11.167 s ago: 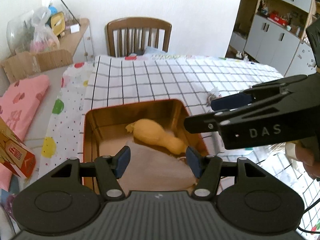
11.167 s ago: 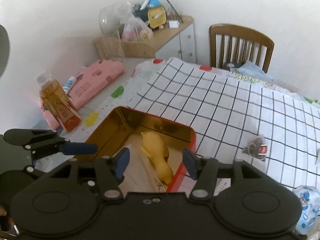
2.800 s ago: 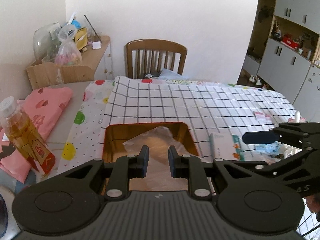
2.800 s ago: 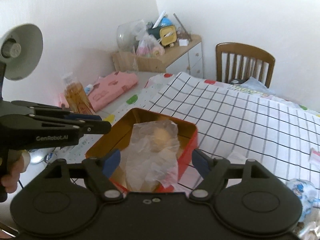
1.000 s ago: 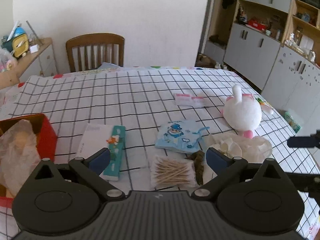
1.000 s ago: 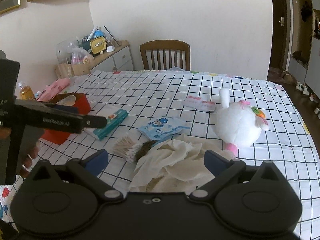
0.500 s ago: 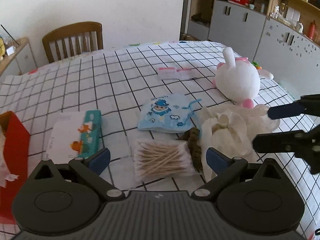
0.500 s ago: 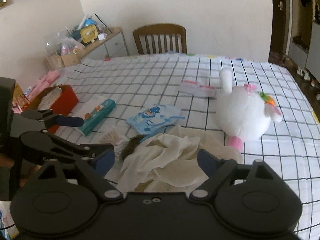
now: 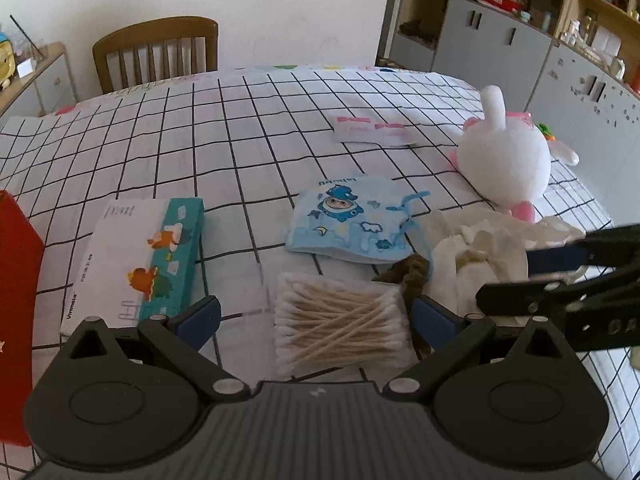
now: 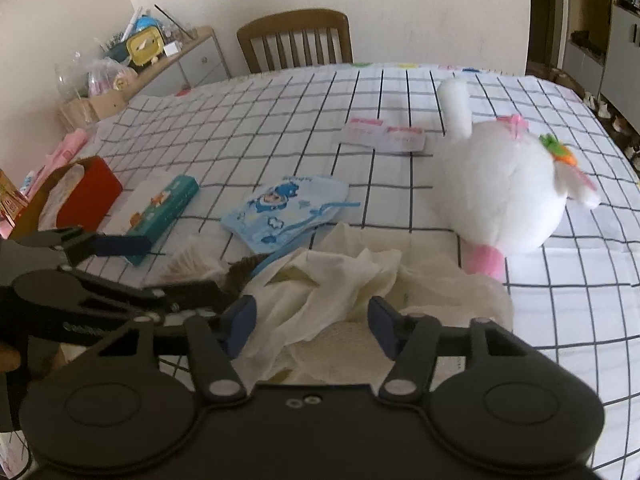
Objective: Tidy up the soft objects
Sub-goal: 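Close the right tool on the white cloth while the left tool lowers onto the cotton swab pack, then lift the cotton swab pack with the left tool while the right tool lifts the white cloth, then carry the swab pack and white cloth with both tools over the red tin, then open the right tool to drop the cloth while the left tool releases the swabs into the tin, then move both tools back from the tin to the hair tie and mesh cloth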
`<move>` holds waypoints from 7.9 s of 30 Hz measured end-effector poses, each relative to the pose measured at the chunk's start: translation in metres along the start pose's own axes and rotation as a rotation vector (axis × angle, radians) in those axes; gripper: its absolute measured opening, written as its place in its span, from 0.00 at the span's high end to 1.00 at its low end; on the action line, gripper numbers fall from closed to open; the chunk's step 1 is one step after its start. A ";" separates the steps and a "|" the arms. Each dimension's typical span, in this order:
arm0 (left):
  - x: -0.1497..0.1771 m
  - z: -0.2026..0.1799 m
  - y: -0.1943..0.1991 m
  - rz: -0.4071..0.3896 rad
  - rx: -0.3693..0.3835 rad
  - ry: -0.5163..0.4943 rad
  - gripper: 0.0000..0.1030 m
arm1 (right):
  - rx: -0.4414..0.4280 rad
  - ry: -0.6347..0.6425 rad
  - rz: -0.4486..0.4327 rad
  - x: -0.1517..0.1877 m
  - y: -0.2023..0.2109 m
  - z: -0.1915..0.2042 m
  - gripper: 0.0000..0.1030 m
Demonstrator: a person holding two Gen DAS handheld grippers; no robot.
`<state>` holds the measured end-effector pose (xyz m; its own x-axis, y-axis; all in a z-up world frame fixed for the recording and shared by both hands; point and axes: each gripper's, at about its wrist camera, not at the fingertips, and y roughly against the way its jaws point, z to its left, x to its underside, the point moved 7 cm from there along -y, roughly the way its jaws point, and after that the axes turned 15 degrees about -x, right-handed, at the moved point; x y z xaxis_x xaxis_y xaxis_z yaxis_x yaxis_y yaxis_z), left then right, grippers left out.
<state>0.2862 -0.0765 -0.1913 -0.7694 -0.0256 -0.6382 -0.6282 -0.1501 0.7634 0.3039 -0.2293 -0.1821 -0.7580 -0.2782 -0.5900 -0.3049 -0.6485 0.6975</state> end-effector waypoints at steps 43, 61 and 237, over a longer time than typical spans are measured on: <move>0.006 0.004 0.012 0.030 0.044 -0.001 0.25 | -0.004 0.090 -0.061 0.004 0.020 0.025 0.95; 0.011 -0.005 -0.009 0.034 0.002 -0.093 0.26 | -0.005 0.063 -0.033 0.007 0.011 0.016 0.95; -0.021 0.167 0.162 -0.185 -0.037 0.092 0.08 | -0.260 0.231 -0.205 -0.063 0.047 0.214 0.09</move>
<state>0.1816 0.0647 -0.0375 -0.6263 -0.0842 -0.7750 -0.7520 -0.1968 0.6291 0.2140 -0.0911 -0.0252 -0.5377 -0.2574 -0.8029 -0.2574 -0.8567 0.4471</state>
